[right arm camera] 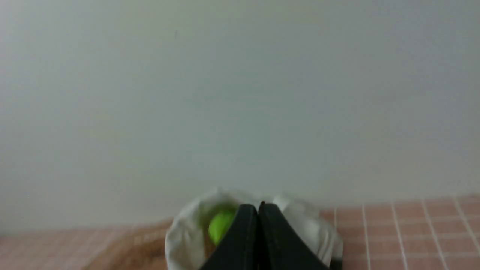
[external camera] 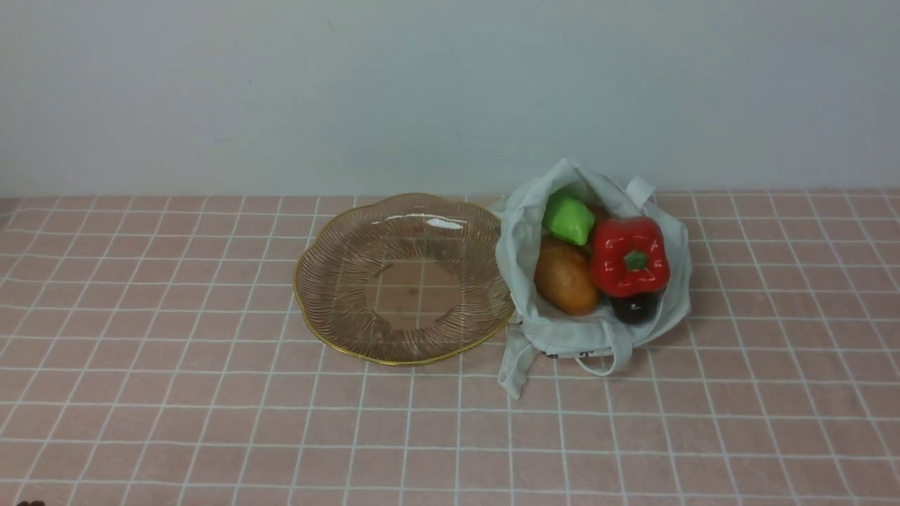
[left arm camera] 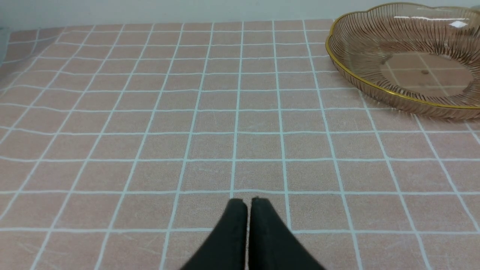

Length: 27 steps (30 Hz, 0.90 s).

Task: Take vegetables from bag on pink coffee tablecloth place on plate.
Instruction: 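Reach for the red bell pepper in the white bag with the right gripper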

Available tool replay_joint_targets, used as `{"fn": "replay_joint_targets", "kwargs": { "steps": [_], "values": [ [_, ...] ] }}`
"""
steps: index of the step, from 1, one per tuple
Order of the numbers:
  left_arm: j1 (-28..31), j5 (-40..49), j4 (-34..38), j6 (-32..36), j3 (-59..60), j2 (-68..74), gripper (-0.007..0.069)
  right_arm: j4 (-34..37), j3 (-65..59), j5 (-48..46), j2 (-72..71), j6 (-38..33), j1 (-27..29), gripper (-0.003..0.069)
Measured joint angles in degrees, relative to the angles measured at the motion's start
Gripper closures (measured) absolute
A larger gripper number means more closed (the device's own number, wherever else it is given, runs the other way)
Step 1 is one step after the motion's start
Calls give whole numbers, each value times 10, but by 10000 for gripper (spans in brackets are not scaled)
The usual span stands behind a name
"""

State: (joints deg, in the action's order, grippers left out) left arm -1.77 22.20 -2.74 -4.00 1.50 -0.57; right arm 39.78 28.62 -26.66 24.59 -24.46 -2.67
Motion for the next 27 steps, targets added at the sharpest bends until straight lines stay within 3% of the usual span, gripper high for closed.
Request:
{"fn": "replay_joint_targets", "kwargs": {
  "steps": [6,9,13,21,27],
  "values": [
    [0,0,0,0,0,0,629,-19,184,-205,280,-8,-1,659],
    [0,0,0,0,0,0,629,-20,235,-238,345,-20,-15,638],
    [0,0,0,0,0,0,629,-52,318,-261,433,-12,-79,565],
    [0,0,0,0,0,0,629,-344,416,-263,534,235,-214,364],
    [0,0,0,0,0,0,629,-469,418,-226,596,325,-236,208]
  ]
}}
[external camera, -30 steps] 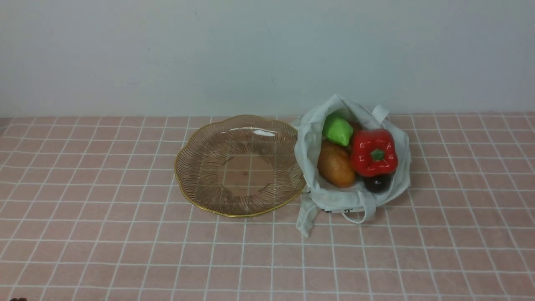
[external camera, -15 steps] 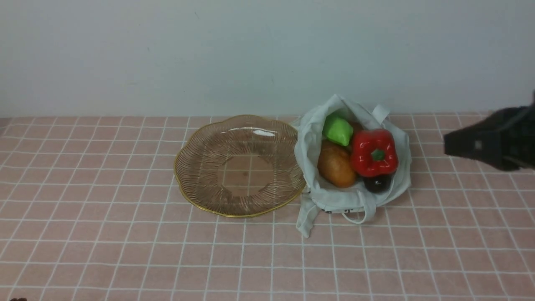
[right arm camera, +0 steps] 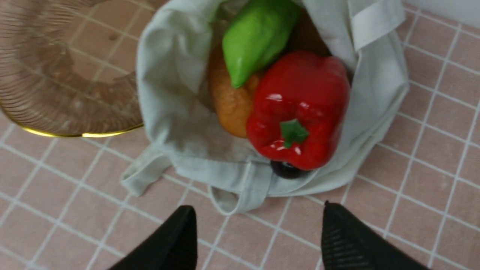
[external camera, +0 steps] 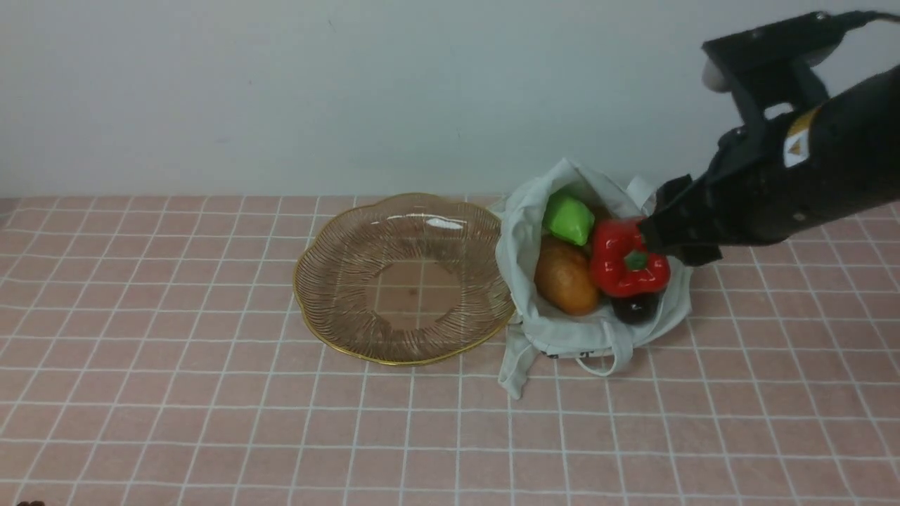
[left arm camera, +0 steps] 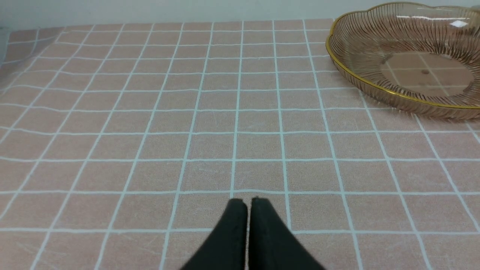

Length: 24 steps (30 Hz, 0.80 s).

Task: Take vegetables from bag on pink coffee tablecloth place on plate.
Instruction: 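Reach for the red bell pepper in the white bag with the right gripper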

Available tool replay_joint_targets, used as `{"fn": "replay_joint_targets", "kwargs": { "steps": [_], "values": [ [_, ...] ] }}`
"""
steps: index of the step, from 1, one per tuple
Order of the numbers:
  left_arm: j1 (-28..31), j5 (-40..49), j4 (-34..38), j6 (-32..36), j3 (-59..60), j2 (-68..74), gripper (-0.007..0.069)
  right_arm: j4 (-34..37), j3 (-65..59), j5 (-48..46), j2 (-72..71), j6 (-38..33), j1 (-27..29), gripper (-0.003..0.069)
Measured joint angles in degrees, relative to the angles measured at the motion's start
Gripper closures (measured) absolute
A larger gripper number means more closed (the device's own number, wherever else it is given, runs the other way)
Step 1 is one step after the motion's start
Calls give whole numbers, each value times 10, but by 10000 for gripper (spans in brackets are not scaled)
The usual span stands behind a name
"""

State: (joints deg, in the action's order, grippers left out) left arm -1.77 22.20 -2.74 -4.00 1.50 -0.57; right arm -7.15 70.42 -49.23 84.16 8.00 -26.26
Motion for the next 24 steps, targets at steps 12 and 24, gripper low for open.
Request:
{"fn": "replay_joint_targets", "kwargs": {
  "steps": [12,24],
  "values": [
    [0,0,0,0,0,0,629,-117,0,120,123,180,0,-31],
    [0,0,0,0,0,0,629,-292,0,186,209,357,0,-24]
  ]
}}
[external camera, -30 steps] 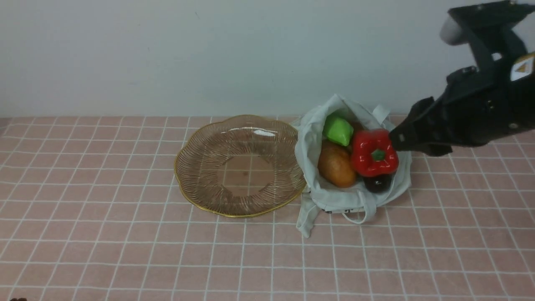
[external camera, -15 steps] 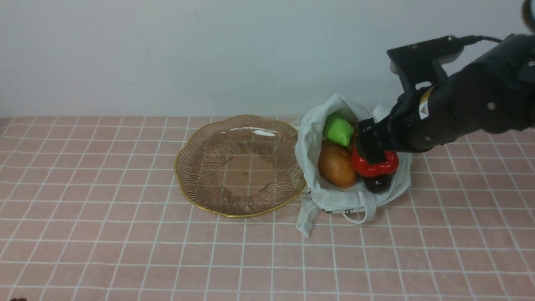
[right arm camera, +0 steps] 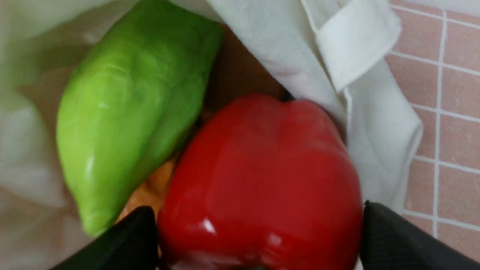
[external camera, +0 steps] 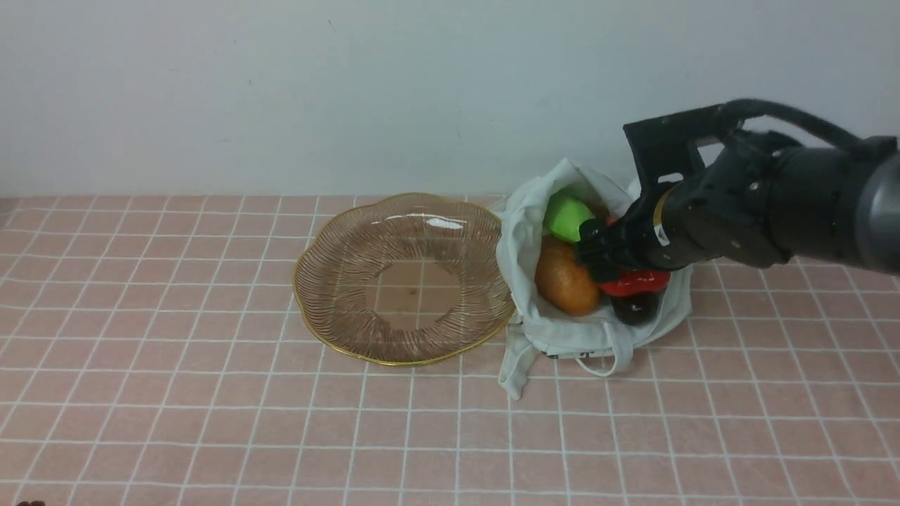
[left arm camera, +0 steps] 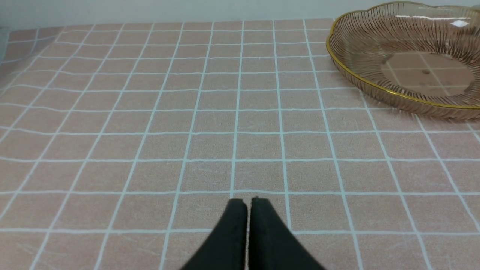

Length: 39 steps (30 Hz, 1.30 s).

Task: Take vegetables from bag on pink coffee tablecloth place on plate.
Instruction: 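Reach for the red bell pepper in the white bag with the right gripper, then place the red bell pepper on the plate with the right gripper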

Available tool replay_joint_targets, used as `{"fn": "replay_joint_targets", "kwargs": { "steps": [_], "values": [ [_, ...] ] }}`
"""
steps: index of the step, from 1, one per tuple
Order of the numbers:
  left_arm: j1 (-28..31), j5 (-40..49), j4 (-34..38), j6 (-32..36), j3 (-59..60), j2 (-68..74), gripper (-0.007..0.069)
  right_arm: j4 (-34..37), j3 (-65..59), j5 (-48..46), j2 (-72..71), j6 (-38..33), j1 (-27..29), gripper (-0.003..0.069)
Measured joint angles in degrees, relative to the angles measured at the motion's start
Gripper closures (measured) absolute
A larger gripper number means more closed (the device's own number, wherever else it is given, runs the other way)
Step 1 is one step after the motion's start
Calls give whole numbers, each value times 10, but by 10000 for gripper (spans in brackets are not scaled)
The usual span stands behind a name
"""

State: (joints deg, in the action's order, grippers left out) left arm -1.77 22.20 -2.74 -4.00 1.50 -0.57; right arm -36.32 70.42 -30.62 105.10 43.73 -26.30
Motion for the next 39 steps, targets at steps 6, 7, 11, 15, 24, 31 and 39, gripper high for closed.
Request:
{"fn": "replay_joint_targets", "kwargs": {
  "steps": [6,7,11,15,24,31,39],
  "values": [
    [0,0,0,0,0,0,629,-12,1,10,12,11,0,40],
    [0,0,0,0,0,0,629,-12,1,10,11,12,0,57],
    [0,0,0,0,0,0,629,-4,1,-5,3,11,-1,60],
    [0,0,0,0,0,0,629,36,1,-92,-56,-22,-2,60],
    [0,0,0,0,0,0,629,169,1,-152,-236,-131,-6,60],
    [0,0,0,0,0,0,629,306,4,-54,-203,-303,-83,60],
    [0,0,0,0,0,0,629,313,156,16,13,-386,-162,60]
  ]
}}
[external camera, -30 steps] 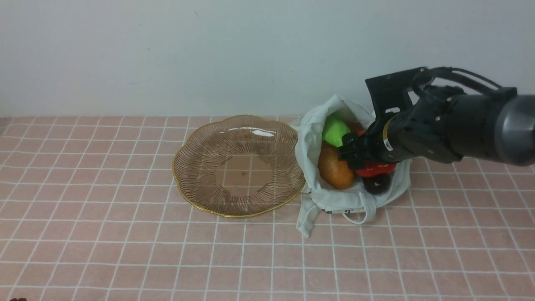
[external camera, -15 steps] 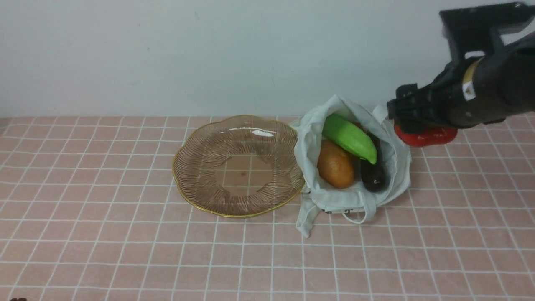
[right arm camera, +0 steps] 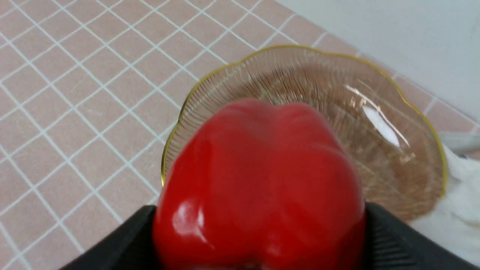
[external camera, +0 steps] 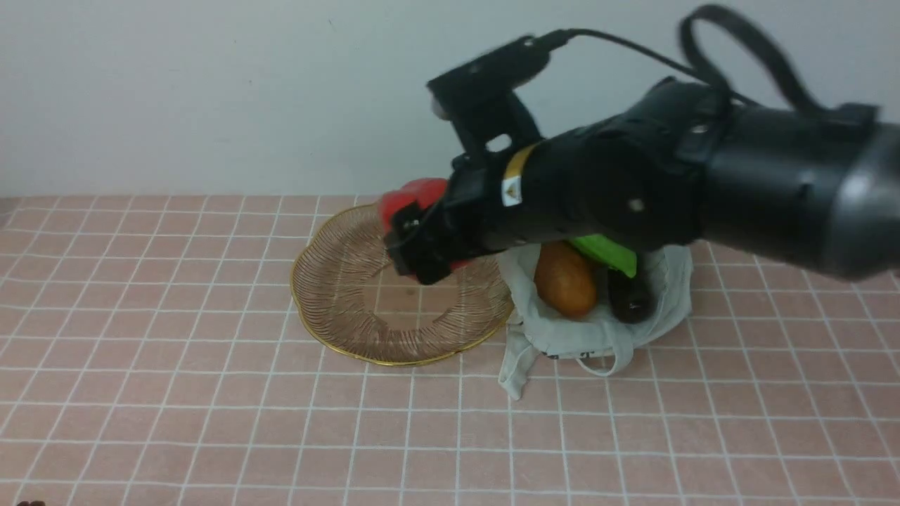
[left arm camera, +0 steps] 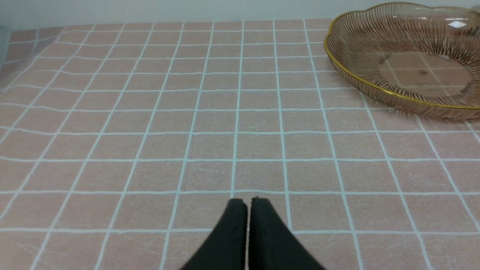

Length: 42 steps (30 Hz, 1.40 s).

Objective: Take vegetables from bag on pink coffee tablecloth place on plate.

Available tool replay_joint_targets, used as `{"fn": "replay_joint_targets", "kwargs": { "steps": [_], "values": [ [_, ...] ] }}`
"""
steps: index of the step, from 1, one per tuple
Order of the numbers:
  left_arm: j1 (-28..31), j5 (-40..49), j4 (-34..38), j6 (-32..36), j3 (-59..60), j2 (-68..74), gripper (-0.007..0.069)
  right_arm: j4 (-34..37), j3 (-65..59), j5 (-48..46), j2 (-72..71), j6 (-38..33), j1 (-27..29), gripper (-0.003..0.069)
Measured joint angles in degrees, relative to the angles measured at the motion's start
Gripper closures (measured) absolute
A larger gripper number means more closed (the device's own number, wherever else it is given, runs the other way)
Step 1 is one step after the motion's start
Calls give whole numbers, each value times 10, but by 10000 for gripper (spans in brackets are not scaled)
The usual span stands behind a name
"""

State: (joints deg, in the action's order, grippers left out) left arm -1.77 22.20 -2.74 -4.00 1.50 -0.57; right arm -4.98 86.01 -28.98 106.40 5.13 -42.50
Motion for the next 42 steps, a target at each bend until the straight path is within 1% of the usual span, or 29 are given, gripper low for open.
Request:
{"fn": "replay_joint_targets", "kwargs": {
  "steps": [1,4,5,6,8,11,12,14,15,16,20,25,26,27,28,29,30,32,37,38,39,40,41,42],
  "values": [
    [0,0,0,0,0,0,629,-1,5,1,6,0,0,60],
    [0,0,0,0,0,0,629,-26,74,8,103,2,0,60],
    [0,0,0,0,0,0,629,-30,81,8,108,4,0,60],
    [0,0,0,0,0,0,629,-47,114,8,156,11,0,60],
    [0,0,0,0,0,0,629,-57,131,8,183,19,0,60],
    [0,0,0,0,0,0,629,-68,162,4,216,54,0,60],
    [0,0,0,0,0,0,629,-68,169,-1,220,76,0,57],
    [0,0,0,0,0,0,629,-68,172,-7,221,90,0,45],
    [0,0,0,0,0,0,629,-68,178,-27,221,111,0,5],
    [0,0,0,0,0,0,629,-68,180,-29,221,112,0,1],
    [0,0,0,0,0,0,629,-68,214,-116,221,135,0,-30],
    [0,0,0,0,0,0,629,-65,320,-268,221,142,0,-32],
    [0,0,0,0,0,0,629,-64,354,-311,221,137,0,-28],
    [0,0,0,0,0,0,629,-63,360,-326,221,136,0,-25],
    [0,0,0,0,0,0,629,-57,419,-389,221,124,0,-1],
    [0,0,0,0,0,0,629,-54,430,-393,221,123,0,1],
    [0,0,0,0,0,0,629,-45,460,-408,221,119,0,25],
    [0,0,0,0,0,0,629,-12,489,-418,213,104,0,88],
    [0,0,0,0,0,0,629,82,494,-432,182,72,-1,261],
    [0,0,0,0,0,0,629,102,494,-434,172,63,-1,312],
    [0,0,0,0,0,0,629,142,494,-436,152,45,-1,386],
    [0,0,0,0,0,0,629,142,494,-436,149,43,-1,397],
    [0,0,0,0,0,0,629,183,494,-437,119,23,-1,469],
    [0,0,0,0,0,0,629,203,494,-437,102,15,-1,518]
  ]
}}
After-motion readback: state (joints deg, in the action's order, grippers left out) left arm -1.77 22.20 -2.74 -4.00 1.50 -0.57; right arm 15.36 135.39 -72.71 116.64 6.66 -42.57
